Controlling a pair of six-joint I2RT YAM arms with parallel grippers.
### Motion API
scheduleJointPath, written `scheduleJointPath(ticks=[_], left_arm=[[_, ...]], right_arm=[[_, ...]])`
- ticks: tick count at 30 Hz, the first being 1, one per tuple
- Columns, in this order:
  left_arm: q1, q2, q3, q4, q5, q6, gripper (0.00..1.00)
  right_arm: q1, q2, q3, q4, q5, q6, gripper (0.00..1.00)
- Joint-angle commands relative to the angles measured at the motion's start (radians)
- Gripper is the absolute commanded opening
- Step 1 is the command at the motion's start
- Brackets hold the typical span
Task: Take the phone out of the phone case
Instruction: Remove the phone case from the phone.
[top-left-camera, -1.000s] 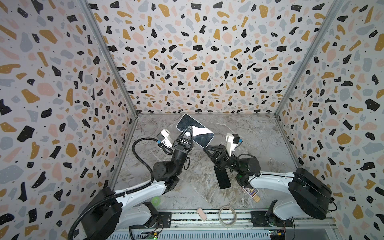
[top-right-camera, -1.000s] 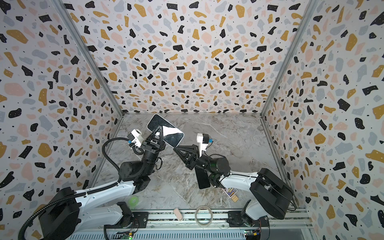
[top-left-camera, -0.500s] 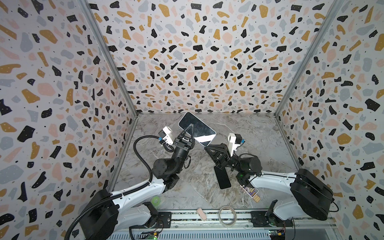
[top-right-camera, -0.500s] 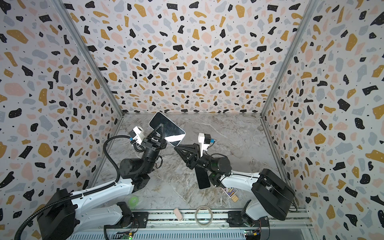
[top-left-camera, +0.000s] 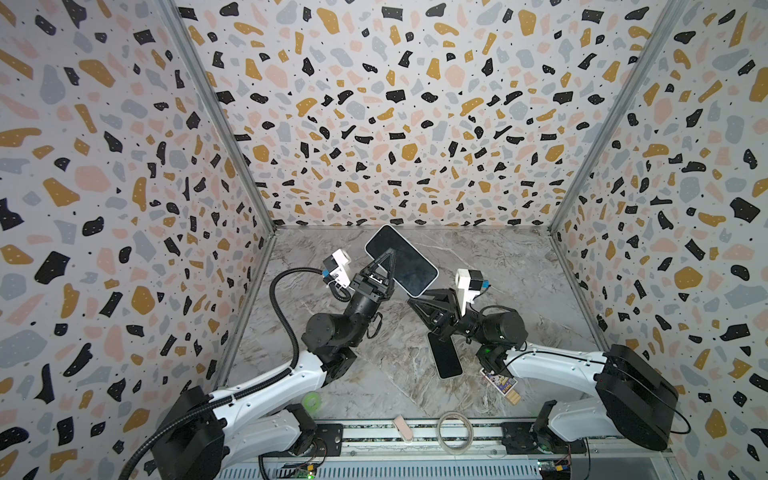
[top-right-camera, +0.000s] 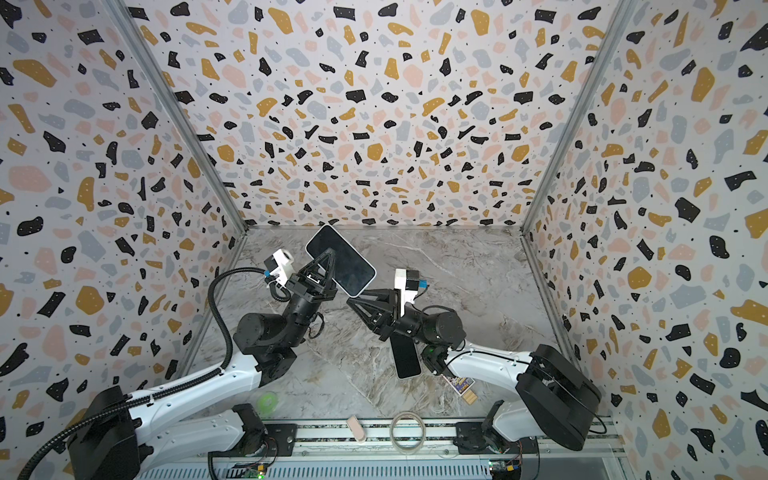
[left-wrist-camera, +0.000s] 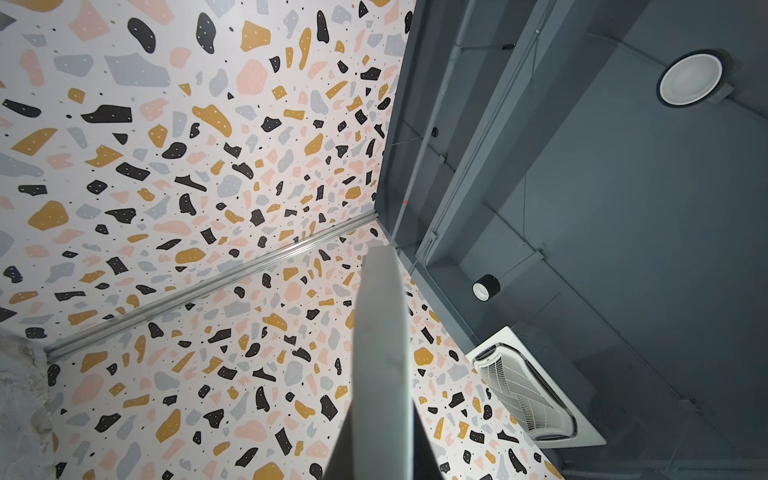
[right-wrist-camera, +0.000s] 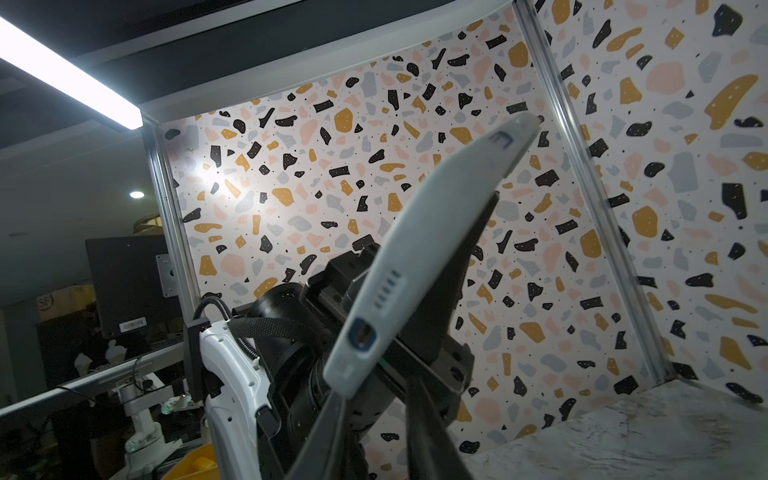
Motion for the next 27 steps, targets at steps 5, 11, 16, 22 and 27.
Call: scheduleJointPath(ticks=[5,11,16,22,27], left_arm=[[-0.03,0.038,-0.032,0.319,-0.13,0.113,0.0],[-0.067,0.077,-0.035,0.412,-0.185,0.229,0.0],[-0.093,0.108,-0.047,0.498,-0.217,0.269,0.0],[-0.112,0.099,-0.061,0.493,-0.255,0.303,0.0],[-0.113,0.067,-0.08,0.465,-0.292,0.335,0.0]], right_arm=[[0.061,0.011,-0.041,0.267,0.127,-0.017,0.67],[0.063,0.08,0.027,0.317,0.128,0.055,0.82],[0.081,0.11,0.035,0.37,0.201,0.034,0.79],[0.084,0.13,0.046,0.371,0.287,0.027,0.75],[0.104,0.115,0.046,0.371,0.278,-0.012,0.73]])
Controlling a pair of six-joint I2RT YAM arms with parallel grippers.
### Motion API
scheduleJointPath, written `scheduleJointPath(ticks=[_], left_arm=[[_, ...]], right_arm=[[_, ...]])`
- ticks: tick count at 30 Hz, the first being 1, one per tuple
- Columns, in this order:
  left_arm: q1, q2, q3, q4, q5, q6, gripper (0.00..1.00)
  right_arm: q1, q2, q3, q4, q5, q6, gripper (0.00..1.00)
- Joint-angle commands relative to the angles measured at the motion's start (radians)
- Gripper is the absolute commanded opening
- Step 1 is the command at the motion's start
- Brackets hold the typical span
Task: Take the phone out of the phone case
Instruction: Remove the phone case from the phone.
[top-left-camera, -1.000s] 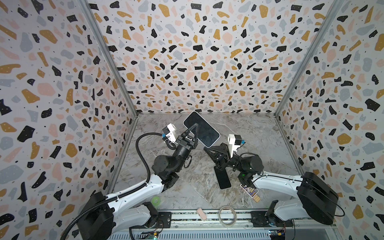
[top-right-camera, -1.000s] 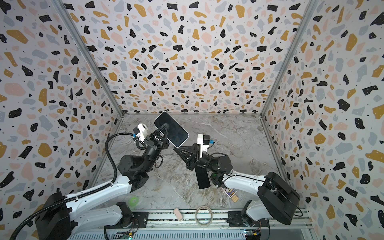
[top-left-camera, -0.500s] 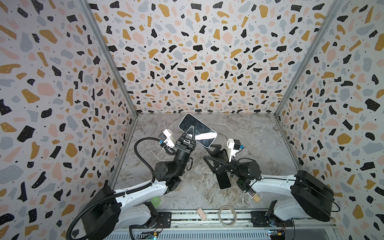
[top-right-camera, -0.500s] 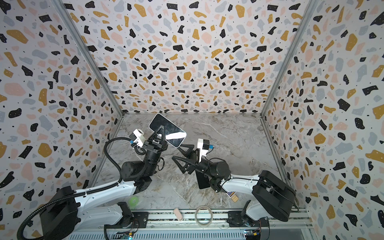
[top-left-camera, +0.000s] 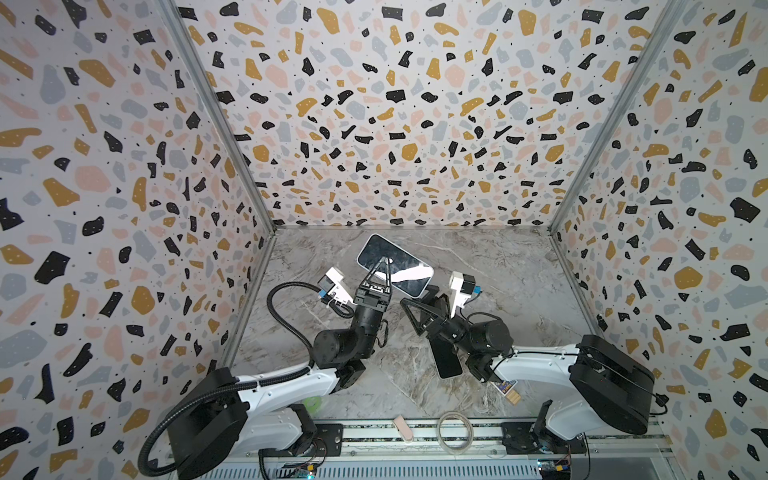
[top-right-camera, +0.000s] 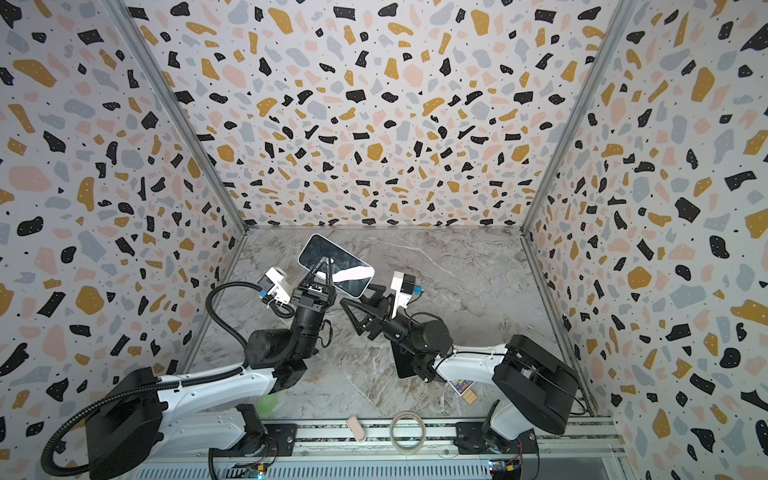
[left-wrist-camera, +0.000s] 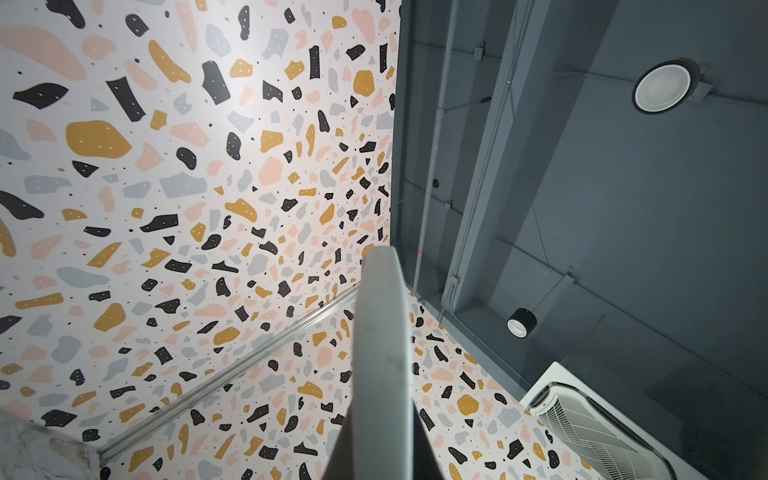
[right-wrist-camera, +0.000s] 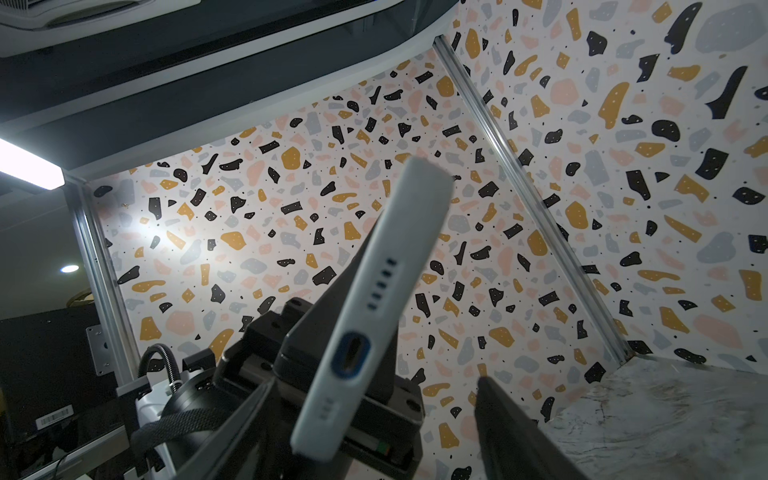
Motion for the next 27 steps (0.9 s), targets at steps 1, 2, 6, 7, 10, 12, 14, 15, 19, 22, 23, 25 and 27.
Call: scheduleJointPath(ticks=[1,2,6,7,10,12,14,15,19,22,23,25,27], left_arm=[[-0.005,-0.044,-0.005,0.16,-0.034,0.052,0.0],[-0.005,-0.047,-0.005,0.16,-0.032,0.052,0.0],[-0.006,-0.06,0.003,0.135,-0.01,0.046,0.0],[-0.006,-0.061,0.005,0.127,-0.005,0.045,0.0],[-0.005,-0.056,0.012,0.123,0.01,0.032,0.0],[-0.006,-0.057,0.011,0.119,0.011,0.032,0.0],[-0.005,-0.058,0.006,0.114,0.006,0.032,0.0],[-0.005,-0.058,0.006,0.115,0.007,0.032,0.0],[-0.005,-0.059,0.003,0.116,0.006,0.032,0.0],[-0.005,-0.061,0.001,0.111,0.006,0.035,0.0],[-0.005,-0.062,0.0,0.108,0.003,0.033,0.0],[-0.006,-0.06,0.0,0.108,0.004,0.033,0.0],[-0.005,-0.056,0.005,0.106,0.01,0.031,0.0]], right_arm=[[0.014,-0.028,0.028,0.267,0.014,-0.03,0.72],[0.014,-0.035,0.018,0.267,0.022,-0.033,0.7],[-0.001,-0.052,-0.013,0.267,0.028,-0.01,0.61],[-0.002,-0.052,-0.013,0.267,0.021,-0.005,0.6],[-0.006,-0.052,-0.006,0.267,0.005,0.006,0.57],[-0.006,-0.053,-0.004,0.267,0.0,0.008,0.55],[-0.006,-0.055,-0.003,0.267,-0.004,0.011,0.53],[-0.006,-0.056,-0.004,0.267,-0.006,0.013,0.52],[-0.006,-0.063,-0.016,0.266,-0.001,0.01,0.47],[-0.009,-0.074,-0.025,0.267,0.005,0.008,0.46],[-0.012,-0.076,-0.026,0.267,0.006,0.009,0.46],[-0.014,-0.078,-0.026,0.267,0.002,0.013,0.45],[-0.015,-0.077,-0.022,0.266,-0.004,0.014,0.43]])
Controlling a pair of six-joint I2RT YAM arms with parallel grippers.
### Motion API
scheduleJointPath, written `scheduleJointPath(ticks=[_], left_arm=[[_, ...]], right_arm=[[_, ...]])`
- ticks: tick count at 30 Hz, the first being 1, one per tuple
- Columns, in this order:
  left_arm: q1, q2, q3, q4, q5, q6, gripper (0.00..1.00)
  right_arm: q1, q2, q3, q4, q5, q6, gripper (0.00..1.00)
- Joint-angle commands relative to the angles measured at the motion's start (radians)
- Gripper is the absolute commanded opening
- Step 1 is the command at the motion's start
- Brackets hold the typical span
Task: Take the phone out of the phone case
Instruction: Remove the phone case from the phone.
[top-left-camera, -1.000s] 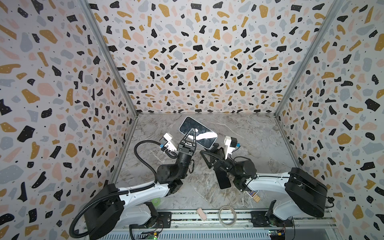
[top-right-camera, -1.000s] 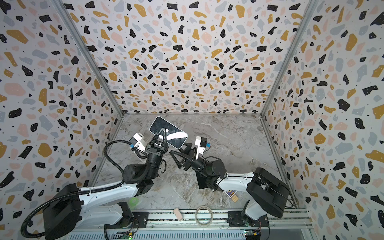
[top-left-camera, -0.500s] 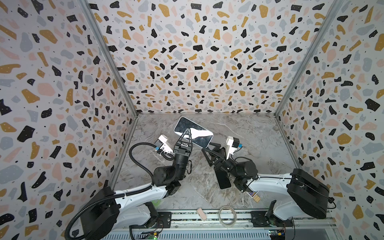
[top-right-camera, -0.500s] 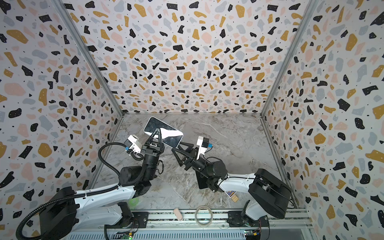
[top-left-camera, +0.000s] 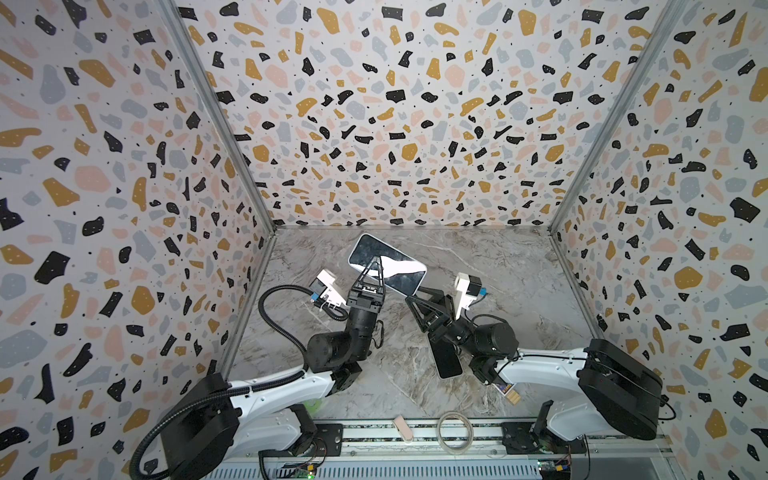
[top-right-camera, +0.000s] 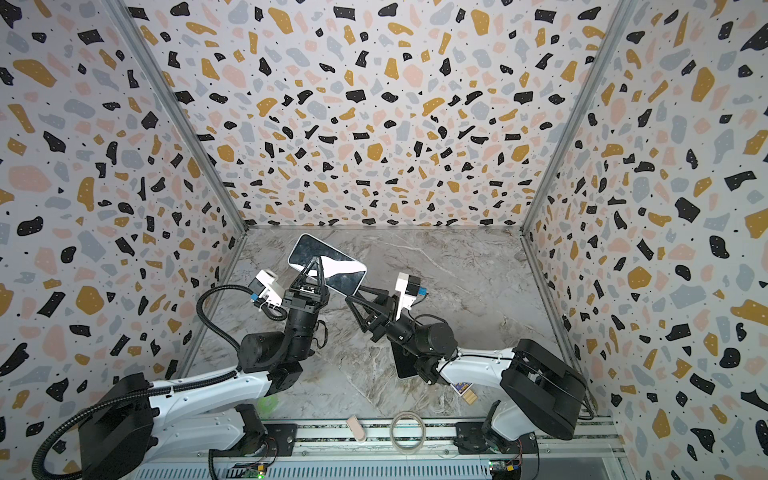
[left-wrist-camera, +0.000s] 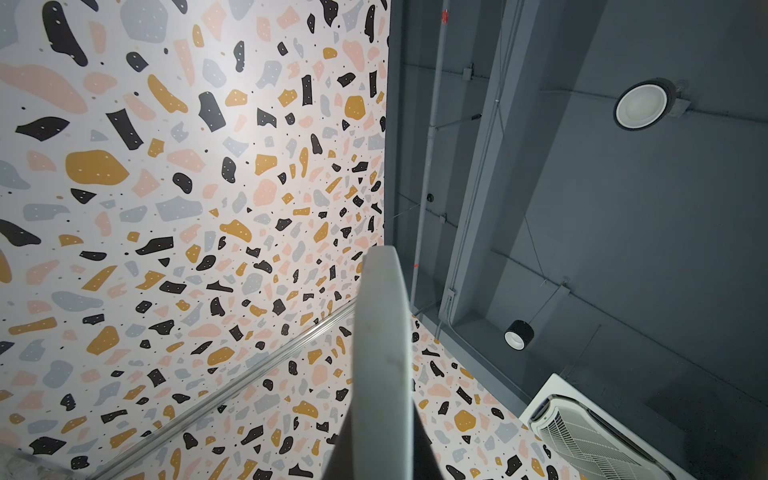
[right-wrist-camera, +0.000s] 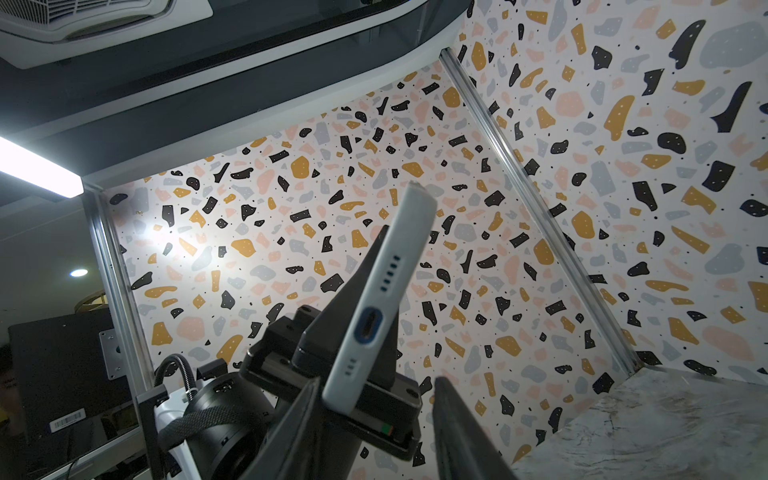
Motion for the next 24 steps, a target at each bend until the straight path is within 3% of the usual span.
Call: scheduleJointPath(ticks=[1,7,10,13,17,24], left_arm=[[-0.005,-0.015,0.016,0.094,0.028,0.01,0.0],[-0.006,0.001,0.021,0.099,0.038,-0.001,0.0],[-0.006,0.005,0.024,0.097,0.039,-0.008,0.0],[-0.005,0.009,0.029,0.099,0.04,-0.016,0.0],[-0.005,0.009,0.049,0.07,0.048,-0.038,0.0],[-0.003,-0.027,0.123,-0.132,0.079,-0.104,0.0]], right_arm=[[-0.009,-0.028,0.002,0.264,-0.005,0.006,0.42],[-0.013,-0.023,0.007,0.264,-0.019,0.005,0.29],[-0.012,-0.028,0.01,0.264,-0.021,0.001,0.1],[-0.013,-0.029,0.008,0.264,-0.028,-0.007,0.02],[-0.014,-0.03,0.004,0.264,-0.048,-0.024,0.0],[-0.015,-0.073,0.0,0.149,-0.135,-0.103,0.0]])
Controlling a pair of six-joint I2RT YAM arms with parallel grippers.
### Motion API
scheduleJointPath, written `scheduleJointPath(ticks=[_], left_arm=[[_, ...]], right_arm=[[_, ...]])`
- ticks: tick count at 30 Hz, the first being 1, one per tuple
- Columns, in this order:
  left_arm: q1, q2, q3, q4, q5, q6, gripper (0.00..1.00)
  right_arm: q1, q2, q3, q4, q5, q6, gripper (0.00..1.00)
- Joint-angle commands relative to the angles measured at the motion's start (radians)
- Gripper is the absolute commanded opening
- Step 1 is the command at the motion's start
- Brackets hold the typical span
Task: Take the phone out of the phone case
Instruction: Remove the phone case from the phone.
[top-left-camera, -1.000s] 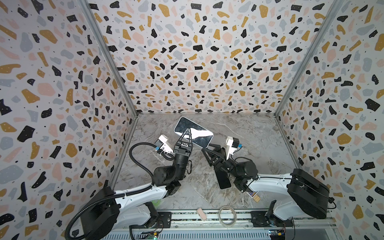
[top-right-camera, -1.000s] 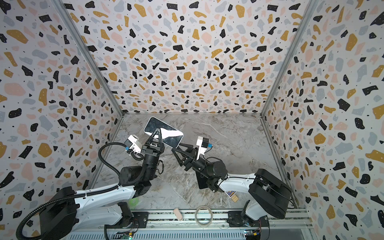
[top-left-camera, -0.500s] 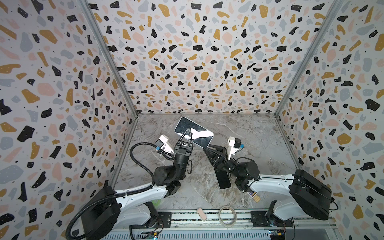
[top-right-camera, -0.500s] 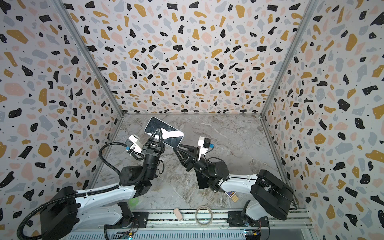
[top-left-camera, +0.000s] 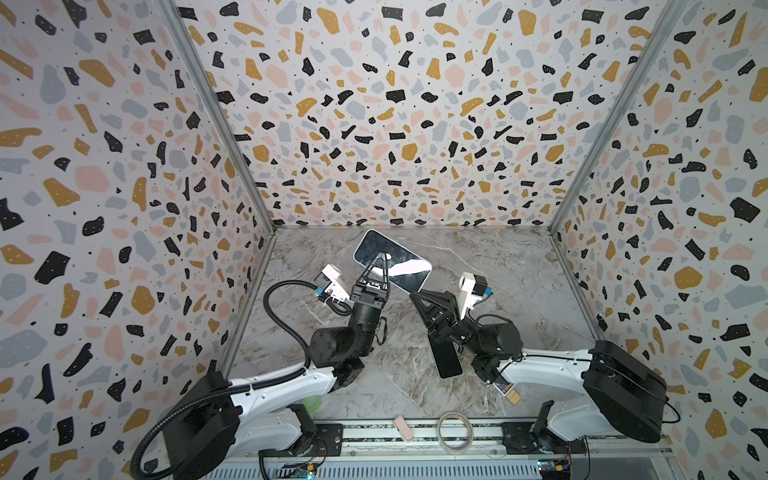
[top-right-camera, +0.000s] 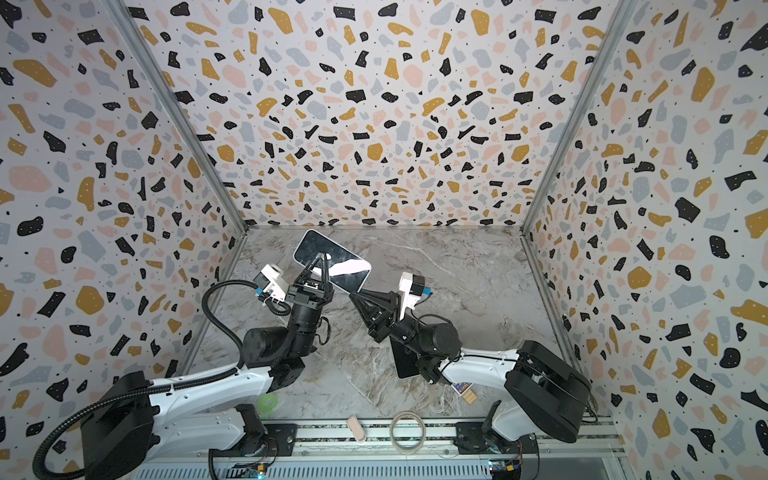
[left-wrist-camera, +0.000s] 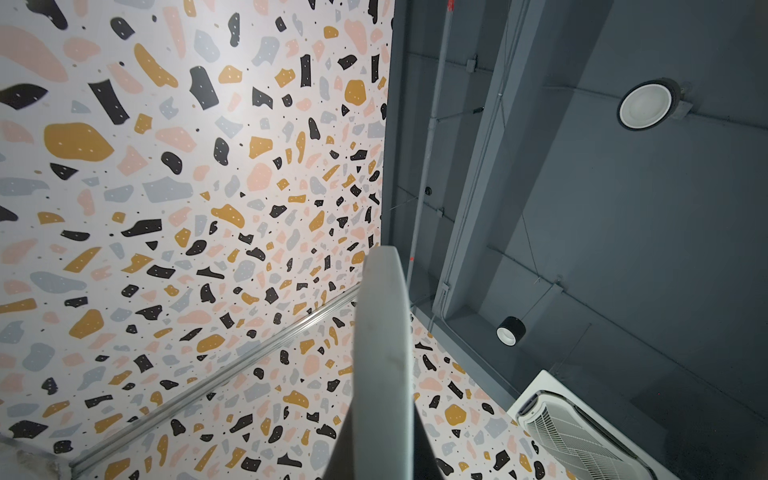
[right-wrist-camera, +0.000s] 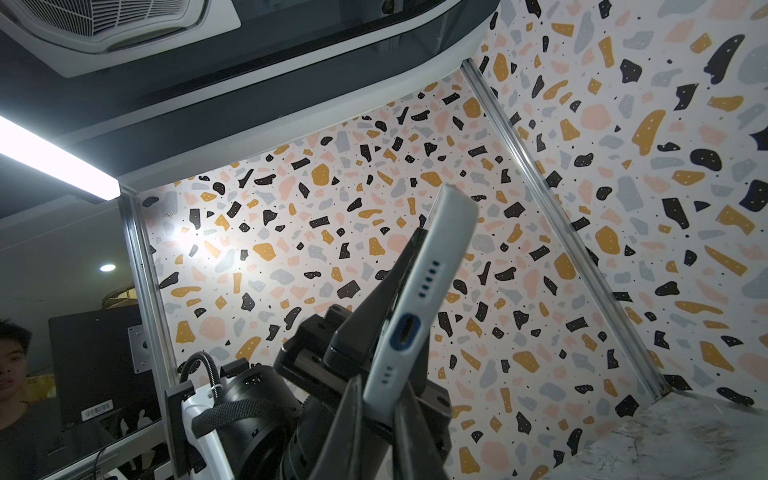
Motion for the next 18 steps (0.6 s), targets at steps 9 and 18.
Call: scheduleJointPath(ticks=[9,18], left_arm=[[-0.004,-0.077,0.089,-0.184,0.051,-0.089,0.0],[-0.003,-0.078,0.095,-0.228,0.046,-0.115,0.0]], right_arm=[[-0.003,-0.112,-0.01,-0.087,-0.072,-0.227,0.0],[0.001,-0.161,-0.019,-0.229,-0.05,-0.336,0.0]])
